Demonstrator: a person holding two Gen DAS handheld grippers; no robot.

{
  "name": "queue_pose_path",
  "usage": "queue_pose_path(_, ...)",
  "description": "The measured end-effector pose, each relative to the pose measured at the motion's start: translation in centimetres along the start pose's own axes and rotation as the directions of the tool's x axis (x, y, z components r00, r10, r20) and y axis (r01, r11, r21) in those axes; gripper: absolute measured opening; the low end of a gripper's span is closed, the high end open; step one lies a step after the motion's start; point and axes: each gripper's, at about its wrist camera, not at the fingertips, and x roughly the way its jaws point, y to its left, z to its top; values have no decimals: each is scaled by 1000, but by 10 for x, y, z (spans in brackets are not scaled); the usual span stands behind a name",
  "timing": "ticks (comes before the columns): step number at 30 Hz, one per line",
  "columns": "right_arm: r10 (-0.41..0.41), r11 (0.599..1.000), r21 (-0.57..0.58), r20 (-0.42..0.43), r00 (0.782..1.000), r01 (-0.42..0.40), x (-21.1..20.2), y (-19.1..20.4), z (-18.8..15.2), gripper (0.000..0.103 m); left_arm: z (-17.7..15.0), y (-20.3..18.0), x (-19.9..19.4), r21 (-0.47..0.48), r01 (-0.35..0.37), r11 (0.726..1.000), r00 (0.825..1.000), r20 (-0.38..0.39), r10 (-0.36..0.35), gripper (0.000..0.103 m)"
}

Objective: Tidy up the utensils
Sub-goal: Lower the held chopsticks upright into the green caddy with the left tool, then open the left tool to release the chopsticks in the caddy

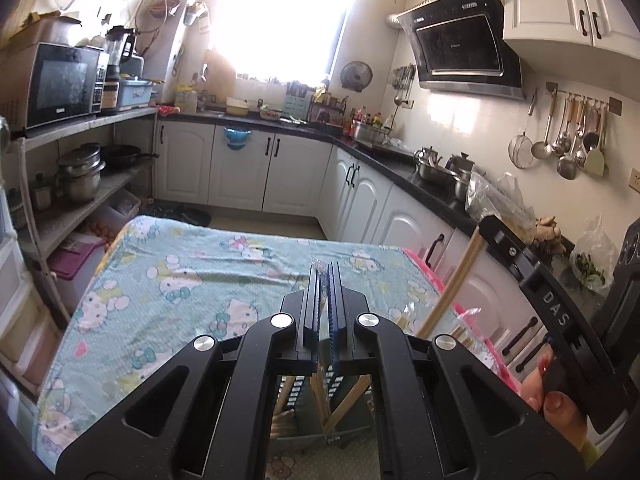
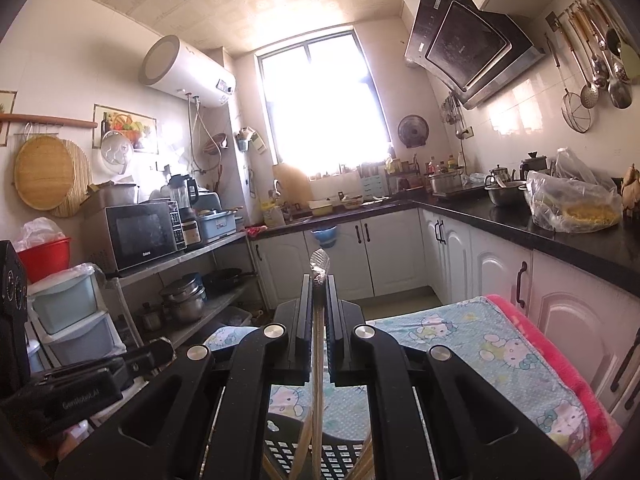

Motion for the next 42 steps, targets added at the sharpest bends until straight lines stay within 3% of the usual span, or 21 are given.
queue_pose_path(16,7,1000,24,-130,992,-4,21,-3,-37,6,-31,-4,12,47,-33,998,998,-44,35,2)
queue_pose_path(25,9,1000,31,-264,964,-1,17,-4,-47,6,-36,-5,3,58,-30,998,998,-52,33,2)
queue_pose_path(28,4,1000,22,-283,959,3,13,-4,-46,6,-38,-4,-1,58,-28,998,998,-60,32,7)
queue_pose_path(30,-2,1000,19,-290,957,8,9,-6,-46,6,-40,-4,-4,61,-31,998,997,-68,35,18)
queue_pose_path(34,-6,1000,17,-315,949,12,2,-10,-48,6,-45,-3,-12,67,-22,997,996,-80,28,21)
queue_pose_path(36,-9,1000,16,-323,946,15,-1,-11,-49,7,-47,-4,-15,68,-18,998,996,-84,24,29)
queue_pose_path(39,-6,1000,17,-331,944,13,-8,-14,-50,14,-52,-3,-24,69,-13,998,996,-88,19,32)
queue_pose_path(42,-3,1000,17,-339,941,9,-17,-16,-52,15,-58,-2,-31,62,-4,998,996,-91,10,38)
